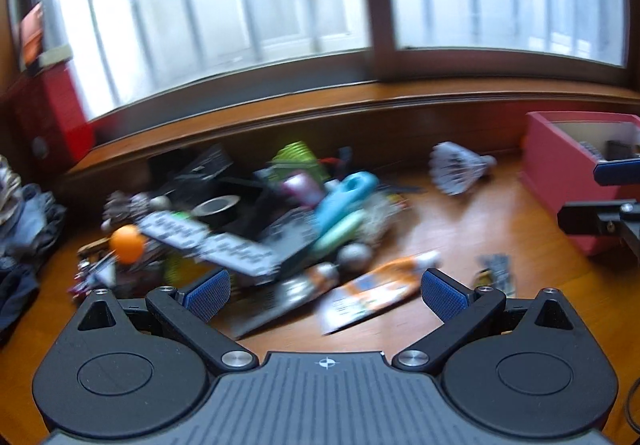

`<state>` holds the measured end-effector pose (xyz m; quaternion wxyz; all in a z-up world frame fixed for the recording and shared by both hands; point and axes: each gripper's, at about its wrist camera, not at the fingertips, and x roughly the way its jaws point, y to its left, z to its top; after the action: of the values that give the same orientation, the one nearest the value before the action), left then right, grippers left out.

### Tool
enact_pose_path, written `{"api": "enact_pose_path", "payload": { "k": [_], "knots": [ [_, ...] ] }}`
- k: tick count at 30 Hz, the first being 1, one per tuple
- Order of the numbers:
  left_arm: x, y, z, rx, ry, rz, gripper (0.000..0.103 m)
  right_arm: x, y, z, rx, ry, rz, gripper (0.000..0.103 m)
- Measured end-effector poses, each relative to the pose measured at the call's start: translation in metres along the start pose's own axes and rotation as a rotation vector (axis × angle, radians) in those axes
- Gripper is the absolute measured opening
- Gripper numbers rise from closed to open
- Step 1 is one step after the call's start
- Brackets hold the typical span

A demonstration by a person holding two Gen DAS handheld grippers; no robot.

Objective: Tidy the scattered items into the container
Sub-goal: 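Withdraw both open grippers from the box back to the pile, then grasp a blue plastic hook with the left gripper while the right gripper grasps a silver perforated bracket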

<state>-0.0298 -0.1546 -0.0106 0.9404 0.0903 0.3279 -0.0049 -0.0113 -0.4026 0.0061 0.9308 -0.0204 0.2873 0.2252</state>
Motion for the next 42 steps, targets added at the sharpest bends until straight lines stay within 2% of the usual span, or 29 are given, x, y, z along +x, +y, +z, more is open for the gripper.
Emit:
{"api": "enact_pose_path", "payload": {
  "k": [9, 12, 16, 22, 27, 30, 32, 34, 35, 36, 42],
  "knots": [
    [0.016, 0.075, -0.026, -0.023, 0.047, 0.12, 0.103, 0.069, 0.078, 0.022, -0.099, 0.037, 0.152, 0.087],
    [0.02, 0.098, -0.034, -0.028, 0.06, 0.16, 0.103, 0.093, 0.092, 0.03, -0.1, 0.056, 0.198, 0.083],
    [0.027, 0.126, -0.044, -0.031, 0.086, 0.177, 0.103, 0.122, 0.105, 0.04, -0.084, 0.099, 0.252, 0.079],
    [0.036, 0.169, -0.053, -0.059, 0.117, 0.221, 0.102, 0.16, 0.125, 0.056, -0.131, 0.134, 0.284, 0.077],
    [0.055, 0.201, -0.06, -0.169, 0.201, 0.173, 0.08, 0.182, 0.139, 0.065, -0.166, 0.143, 0.303, 0.077],
    [0.062, 0.211, -0.065, -0.25, 0.213, 0.135, 0.079, 0.191, 0.143, 0.065, -0.169, 0.157, 0.314, 0.077],
    [0.063, 0.216, -0.067, -0.303, 0.204, 0.106, 0.075, 0.195, 0.144, 0.065, -0.169, 0.164, 0.318, 0.077],
    [0.062, 0.217, -0.067, -0.322, 0.188, 0.102, 0.059, 0.198, 0.144, 0.063, -0.169, 0.171, 0.321, 0.077],
    [0.06, 0.217, -0.067, -0.323, 0.183, 0.1, 0.045, 0.199, 0.144, 0.063, -0.167, 0.173, 0.322, 0.077],
    [0.059, 0.217, -0.067, -0.327, 0.179, 0.093, 0.037, 0.199, 0.143, 0.063, -0.166, 0.174, 0.322, 0.077],
    [0.054, 0.218, -0.065, -0.377, 0.156, 0.052, 0.026, 0.202, 0.142, 0.063, -0.157, 0.17, 0.333, 0.077]
  ]
}}
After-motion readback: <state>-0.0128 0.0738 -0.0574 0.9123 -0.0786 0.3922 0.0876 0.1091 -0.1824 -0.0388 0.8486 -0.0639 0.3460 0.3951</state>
